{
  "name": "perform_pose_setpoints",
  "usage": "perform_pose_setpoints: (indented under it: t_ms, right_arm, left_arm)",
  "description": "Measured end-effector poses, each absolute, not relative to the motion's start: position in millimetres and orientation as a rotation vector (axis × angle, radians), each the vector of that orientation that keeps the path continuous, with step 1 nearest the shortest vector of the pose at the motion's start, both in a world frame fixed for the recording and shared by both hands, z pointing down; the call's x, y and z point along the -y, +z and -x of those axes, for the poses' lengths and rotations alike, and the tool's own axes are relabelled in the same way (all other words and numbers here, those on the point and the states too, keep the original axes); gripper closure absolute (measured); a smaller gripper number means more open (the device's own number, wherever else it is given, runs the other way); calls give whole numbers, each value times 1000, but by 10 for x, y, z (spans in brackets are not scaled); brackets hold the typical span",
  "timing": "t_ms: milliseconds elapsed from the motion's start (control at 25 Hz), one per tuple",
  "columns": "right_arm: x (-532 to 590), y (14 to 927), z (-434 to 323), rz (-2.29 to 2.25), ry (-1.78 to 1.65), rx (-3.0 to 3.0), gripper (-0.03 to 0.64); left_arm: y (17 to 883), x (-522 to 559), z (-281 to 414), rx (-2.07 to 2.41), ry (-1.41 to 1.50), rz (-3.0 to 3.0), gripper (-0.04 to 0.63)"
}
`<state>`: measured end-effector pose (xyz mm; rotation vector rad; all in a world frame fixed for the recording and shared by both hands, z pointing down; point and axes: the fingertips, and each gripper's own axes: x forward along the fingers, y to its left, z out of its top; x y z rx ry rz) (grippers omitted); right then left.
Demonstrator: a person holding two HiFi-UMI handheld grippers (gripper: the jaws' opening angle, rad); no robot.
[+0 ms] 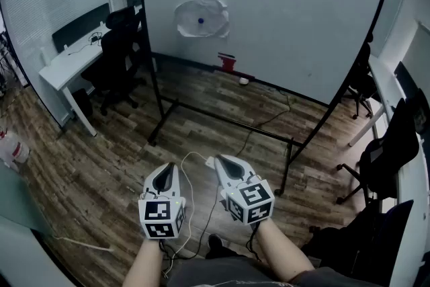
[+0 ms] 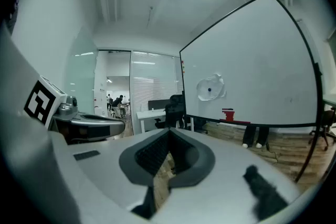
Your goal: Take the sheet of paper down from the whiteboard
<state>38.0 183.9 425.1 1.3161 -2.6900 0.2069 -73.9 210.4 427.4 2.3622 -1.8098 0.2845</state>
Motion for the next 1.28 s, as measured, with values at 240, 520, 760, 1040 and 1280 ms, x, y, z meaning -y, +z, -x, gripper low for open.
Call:
perform_pose_setpoints:
  t_ms: [240, 520, 760, 1040, 1280]
  right_arm:
    - [-1828, 4312, -367, -1304, 220, 2685, 595]
    - [-1797, 4325, -312, -1281, 217, 2688, 595]
    - [-1630, 4325, -391, -1314, 222, 2727, 595]
    - [-1260, 4397, -504, -1310, 280, 2753, 594]
    - [-1071, 4438, -592, -1286, 277, 2773, 594]
  left_arm:
    - [4286, -2075, 772, 1814, 278, -2353, 572]
    - [4306, -2025, 802, 1809, 273, -2347, 572]
    - [4381, -1855, 716, 1786, 285, -2347, 572]
    - [4437, -1533, 630, 1798, 315, -2334, 572]
    - [4447, -1337, 541, 1818, 293, -2322, 572]
